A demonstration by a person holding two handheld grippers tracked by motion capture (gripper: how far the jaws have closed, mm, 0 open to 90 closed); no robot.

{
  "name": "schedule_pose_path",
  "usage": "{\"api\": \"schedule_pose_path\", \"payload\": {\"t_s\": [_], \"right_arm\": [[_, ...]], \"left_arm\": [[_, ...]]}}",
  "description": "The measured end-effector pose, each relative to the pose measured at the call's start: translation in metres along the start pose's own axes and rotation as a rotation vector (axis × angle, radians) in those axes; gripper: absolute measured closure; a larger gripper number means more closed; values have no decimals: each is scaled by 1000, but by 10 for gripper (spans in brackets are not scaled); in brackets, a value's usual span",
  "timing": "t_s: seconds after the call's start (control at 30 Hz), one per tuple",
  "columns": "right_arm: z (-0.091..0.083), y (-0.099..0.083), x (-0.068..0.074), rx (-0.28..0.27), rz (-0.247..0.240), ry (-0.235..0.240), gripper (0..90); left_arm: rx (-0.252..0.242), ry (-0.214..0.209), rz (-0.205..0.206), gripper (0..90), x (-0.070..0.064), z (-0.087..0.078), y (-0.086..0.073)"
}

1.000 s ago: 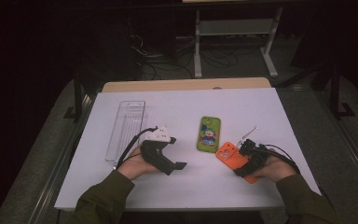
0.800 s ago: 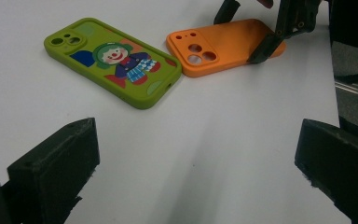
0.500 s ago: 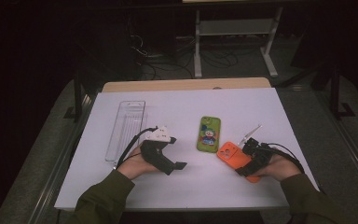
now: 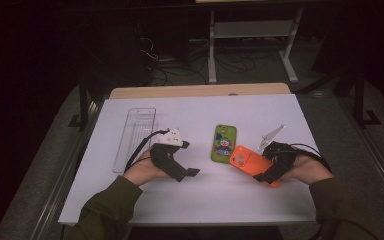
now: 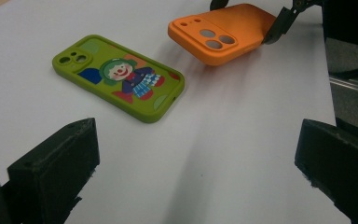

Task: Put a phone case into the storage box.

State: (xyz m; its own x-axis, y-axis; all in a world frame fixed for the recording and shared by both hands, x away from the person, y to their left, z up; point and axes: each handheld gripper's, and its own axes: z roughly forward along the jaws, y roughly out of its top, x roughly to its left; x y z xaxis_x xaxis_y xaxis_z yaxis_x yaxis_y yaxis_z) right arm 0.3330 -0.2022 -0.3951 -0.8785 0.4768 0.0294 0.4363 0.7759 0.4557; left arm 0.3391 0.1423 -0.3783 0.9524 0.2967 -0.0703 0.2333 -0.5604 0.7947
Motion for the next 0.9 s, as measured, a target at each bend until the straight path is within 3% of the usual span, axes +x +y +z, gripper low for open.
{"api": "schedule_pose_path", "payload": {"t_s": [0.13, 0.2, 0.3, 0.5, 0.77, 0.9], "right_arm": [[0, 14, -4, 0, -88, 47, 153], [0, 15, -4, 3, -94, 58, 153], [2, 25, -6, 4, -153, 90, 153], [-1, 40, -5, 6, -208, 105, 153], [1, 61, -2, 2, -267, 122, 153], [5, 70, 0, 10, -290, 126, 152]], "left_arm": [[11, -6, 22, 0, 4, -2, 4], [13, -12, 22, 0, 5, -2, 5], [29, -24, 38, 0, 6, -2, 8], [32, -62, 71, 0, 8, -1, 16], [33, -67, 101, 0, 11, 2, 29], [51, -59, 144, 0, 14, 5, 35]]}}
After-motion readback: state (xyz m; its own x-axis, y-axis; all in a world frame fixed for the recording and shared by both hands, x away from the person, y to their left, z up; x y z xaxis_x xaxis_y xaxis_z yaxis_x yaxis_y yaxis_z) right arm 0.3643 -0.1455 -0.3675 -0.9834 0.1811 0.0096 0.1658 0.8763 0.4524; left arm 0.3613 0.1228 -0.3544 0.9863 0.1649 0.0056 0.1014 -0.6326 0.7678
